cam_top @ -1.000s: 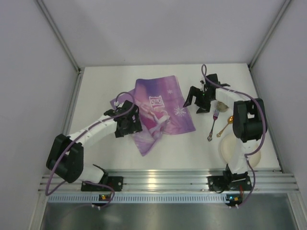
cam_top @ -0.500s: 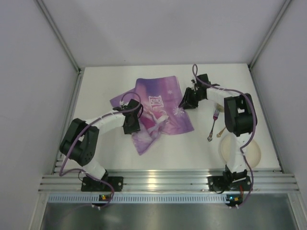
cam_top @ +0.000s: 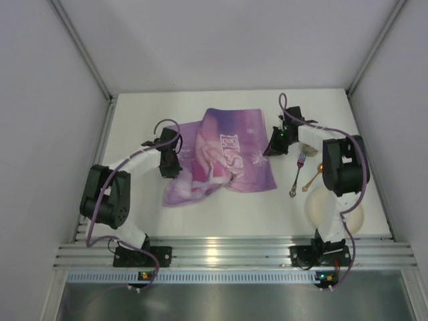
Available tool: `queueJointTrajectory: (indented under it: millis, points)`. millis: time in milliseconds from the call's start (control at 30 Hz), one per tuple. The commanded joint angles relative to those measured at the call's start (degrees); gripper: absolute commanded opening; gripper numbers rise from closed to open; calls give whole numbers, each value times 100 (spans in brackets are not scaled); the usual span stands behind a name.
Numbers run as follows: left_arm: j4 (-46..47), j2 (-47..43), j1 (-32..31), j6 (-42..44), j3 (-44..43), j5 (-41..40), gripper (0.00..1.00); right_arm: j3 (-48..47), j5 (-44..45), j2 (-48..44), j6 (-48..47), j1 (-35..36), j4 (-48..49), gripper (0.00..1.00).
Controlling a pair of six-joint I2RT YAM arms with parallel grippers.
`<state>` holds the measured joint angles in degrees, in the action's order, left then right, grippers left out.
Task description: Set the dinner table for one person
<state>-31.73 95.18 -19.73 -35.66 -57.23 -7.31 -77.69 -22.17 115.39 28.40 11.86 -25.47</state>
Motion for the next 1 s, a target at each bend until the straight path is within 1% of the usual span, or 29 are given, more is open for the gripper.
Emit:
queueJointTrajectory:
  millis: [0,33,133,267,400,467,533,600,633,667,700,733,767,833,867,900,933,967]
  points:
    - [-588,-684,548,690,-200,-436,0,394,687,-1000,-369,-456,-467,0]
    - [-694,-728,601,762,-261,-516,0,595,871,-1271,-405,-535,-598,0]
    - [-940,-808,663,903,-490,-675,0,938,925,-1659,-476,-553,-678,0]
    - [-1011,-878,663,842,-412,-710,0,1159,794,-1775,-511,-553,-669,0]
    - [-1221,-1027,663,526,-210,-947,0,1335,767,-1871,-546,-553,-879,0]
    - [-1546,-1220,663,289,-140,-1349,0,1388,969,-1976,-520,-544,-1108,0]
    - [-1609,-1474,672,121,54,-1431,0,1519,1188,-2134,-450,-553,-1389,0]
    - [-1713,-1546,672,-62,195,-1545,0,1721,1207,-2266,-432,-553,-1416,0]
    - [-1766,-1546,672,-116,212,-1554,7,1774,1172,-2354,-423,-544,-1425,0]
    - [-1767,-1520,672,-143,265,-1545,21,1810,1128,-2372,-432,-544,-1408,0]
    - [-1723,-1511,672,-117,283,-1458,29,1827,1119,-2364,-458,-535,-1399,0]
    - [-1671,-1493,672,-82,300,-1431,33,1836,1075,-2346,-458,-535,-1408,0]
    - [-1627,-1441,672,-55,292,-1414,45,1828,1005,-2329,-485,-535,-1390,0]
    - [-1565,-1327,672,6,169,-1431,59,1784,830,-2250,-555,-509,-1320,0]
    - [-1556,-1265,672,32,90,-1440,71,1749,794,-2223,-573,-500,-1311,3]
    - [-1521,-1117,672,102,-67,-1440,77,1696,733,-2206,-608,-491,-1302,9]
    - [-1503,-1046,672,138,-173,-1475,81,1661,628,-2144,-625,-457,-1302,17]
    - [-1468,-967,672,182,-366,-1484,86,1617,583,-2118,-643,-439,-1320,44]
